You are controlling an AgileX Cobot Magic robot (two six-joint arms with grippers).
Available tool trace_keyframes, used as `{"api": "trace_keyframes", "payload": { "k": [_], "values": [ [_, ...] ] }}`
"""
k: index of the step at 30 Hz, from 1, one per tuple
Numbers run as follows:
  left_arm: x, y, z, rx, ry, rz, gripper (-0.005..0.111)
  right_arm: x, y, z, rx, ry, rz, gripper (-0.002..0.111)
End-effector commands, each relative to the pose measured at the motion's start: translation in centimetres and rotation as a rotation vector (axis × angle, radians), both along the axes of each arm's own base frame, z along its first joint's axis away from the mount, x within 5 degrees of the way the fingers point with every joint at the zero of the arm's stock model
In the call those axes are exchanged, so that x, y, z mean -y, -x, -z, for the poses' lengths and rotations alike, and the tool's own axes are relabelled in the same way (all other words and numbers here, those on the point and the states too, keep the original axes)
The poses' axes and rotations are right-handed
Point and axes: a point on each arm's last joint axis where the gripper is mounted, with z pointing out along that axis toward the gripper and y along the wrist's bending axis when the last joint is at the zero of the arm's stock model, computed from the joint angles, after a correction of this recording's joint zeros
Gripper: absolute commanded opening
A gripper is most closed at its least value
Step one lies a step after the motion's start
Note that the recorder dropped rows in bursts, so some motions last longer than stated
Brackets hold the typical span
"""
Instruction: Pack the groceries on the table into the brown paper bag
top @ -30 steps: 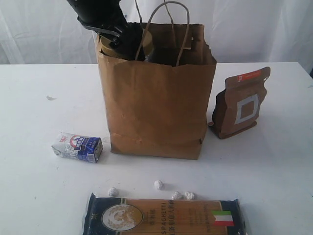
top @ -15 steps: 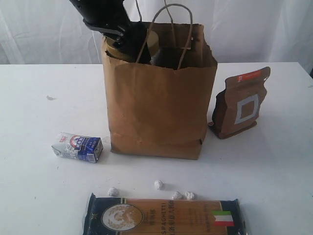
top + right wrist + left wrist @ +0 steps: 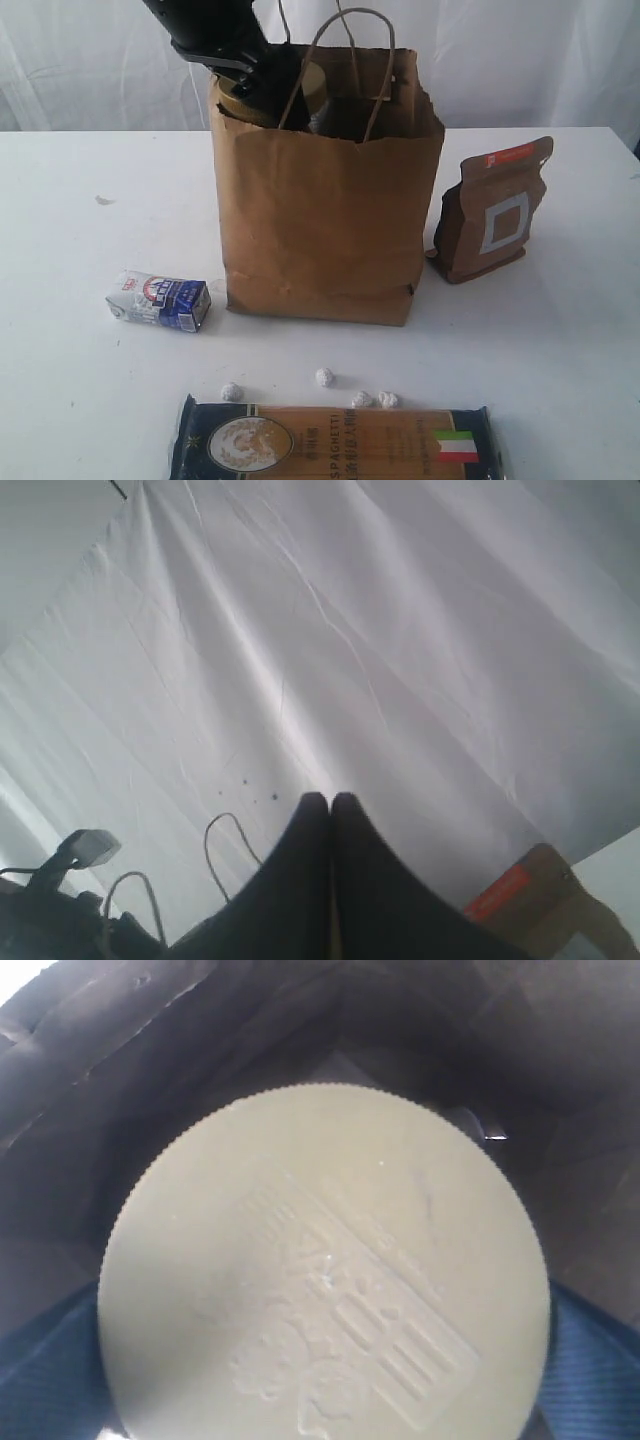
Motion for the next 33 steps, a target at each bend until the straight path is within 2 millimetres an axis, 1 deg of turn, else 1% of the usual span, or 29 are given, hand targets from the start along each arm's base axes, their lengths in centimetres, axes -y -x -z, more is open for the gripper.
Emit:
{"api": "trace_keyframes", "payload": {
  "k": [1, 4, 6, 8, 9, 10, 11, 12, 15, 17, 18, 20, 23, 25, 27, 29, 33],
  "values": [
    [-0.2, 1.4, -0.3, -0.083, -0.01, 0.035, 0.105, -0.7, -0.7, -5.3, -0.07, 0.116, -0.063, 0.0],
    [-0.4, 1.7, -0.9, -0.064, -0.002, 0.049, 0.105, -2.3, -3.3, -8.5, -0.115, 0.227, -0.176, 0.0],
    [-0.4, 2.1, -1.4, -0.048, 0.01, 0.077, 0.105, -4.0, -5.6, -9.9, -0.153, 0.315, -0.261, 0.0],
    [-0.5, 2.4, -1.8, -0.032, 0.023, 0.108, 0.105, -6.0, -8.2, -10.9, -0.183, 0.414, -0.32, 0.0],
    [-0.5, 2.7, -2.2, -0.023, 0.036, 0.123, 0.105, -7.3, -10.0, -10.9, -0.206, 0.489, -0.347, 0.0],
    [-0.5, 2.8, -2.3, -0.022, 0.043, 0.132, 0.105, -8.1, -11.1, -11.4, -0.204, 0.525, -0.368, 0.0],
    [-0.5, 3.0, -2.6, -0.016, 0.053, 0.145, 0.105, -9.1, -12.5, -11.5, -0.215, 0.552, -0.4, 0.0],
    [-0.4, 3.1, -2.6, -0.02, 0.06, 0.15, 0.105, -9.8, -13.6, -12.1, -0.199, 0.596, -0.419, 0.0],
    [-0.4, 3.2, -2.7, -0.016, 0.063, 0.156, 0.105, -11.4, -16.7, -12.8, -0.202, 0.673, -0.48, 0.0],
    [-0.4, 3.1, -2.7, -0.008, 0.058, 0.171, 0.105, -11.9, -17.8, -13.2, -0.207, 0.729, -0.515, 0.0],
    [-0.5, 3.1, -2.6, -0.005, 0.055, 0.174, 0.105, -12.2, -18.6, -13.7, -0.22, 0.693, -0.569, 0.0],
    [-0.5, 3.1, -2.6, 0.001, 0.053, 0.181, 0.105, -12.7, -19.3, -14.3, -0.202, 0.696, -0.64, 0.0],
    [-0.6, 3.0, -2.6, 0.01, 0.043, 0.186, 0.105, -13.4, -20.5, -14.5, -0.189, 0.703, -0.718, 0.0],
    [-0.8, 2.8, -2.5, 0.021, 0.012, 0.164, 0.105, -14.0, -21.1, -14.1, -0.195, 0.708, -0.775, 0.0],
    [-1.2, 2.5, -2.3, 0.029, -0.027, 0.119, 0.105, -14.5, -21.3, -13.7, -0.199, 0.712, -0.842, 0.0],
    [-1.7, 2.2, -2.2, 0.042, -0.073, 0.067, 0.105, -14.8, -21.5, -13.2, -0.198, 0.727, -0.873, 0.0],
    [-1.6, 2.2, -2.2, 0.04, -0.069, 0.07, 0.105, -15.2, -22.2, -12.1, -0.226, 0.728, -0.904, 0.0]
  ]
}}
